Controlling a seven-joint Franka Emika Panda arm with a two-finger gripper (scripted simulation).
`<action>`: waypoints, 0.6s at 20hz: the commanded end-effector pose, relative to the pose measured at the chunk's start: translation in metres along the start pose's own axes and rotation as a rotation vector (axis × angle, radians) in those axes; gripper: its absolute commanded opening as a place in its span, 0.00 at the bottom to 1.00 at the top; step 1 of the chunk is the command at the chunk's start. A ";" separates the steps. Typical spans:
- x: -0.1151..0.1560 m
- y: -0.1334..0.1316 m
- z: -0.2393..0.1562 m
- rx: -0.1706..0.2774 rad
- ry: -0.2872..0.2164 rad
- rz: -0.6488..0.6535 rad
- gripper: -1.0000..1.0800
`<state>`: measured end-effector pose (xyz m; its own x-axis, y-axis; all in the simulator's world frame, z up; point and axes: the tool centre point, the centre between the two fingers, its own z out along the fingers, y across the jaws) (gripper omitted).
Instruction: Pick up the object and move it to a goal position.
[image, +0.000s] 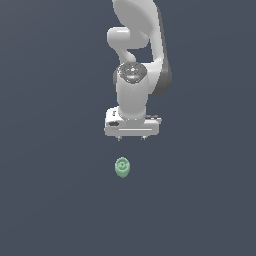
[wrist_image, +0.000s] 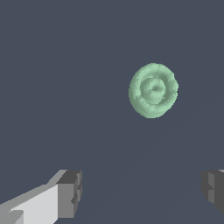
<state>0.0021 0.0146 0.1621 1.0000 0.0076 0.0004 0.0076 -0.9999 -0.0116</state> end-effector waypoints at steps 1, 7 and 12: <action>0.000 0.000 0.000 0.000 0.000 0.000 0.96; 0.008 -0.025 -0.012 0.017 0.032 -0.024 0.96; 0.011 -0.036 -0.018 0.024 0.044 -0.034 0.96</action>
<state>0.0126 0.0502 0.1799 0.9982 0.0410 0.0444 0.0425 -0.9985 -0.0343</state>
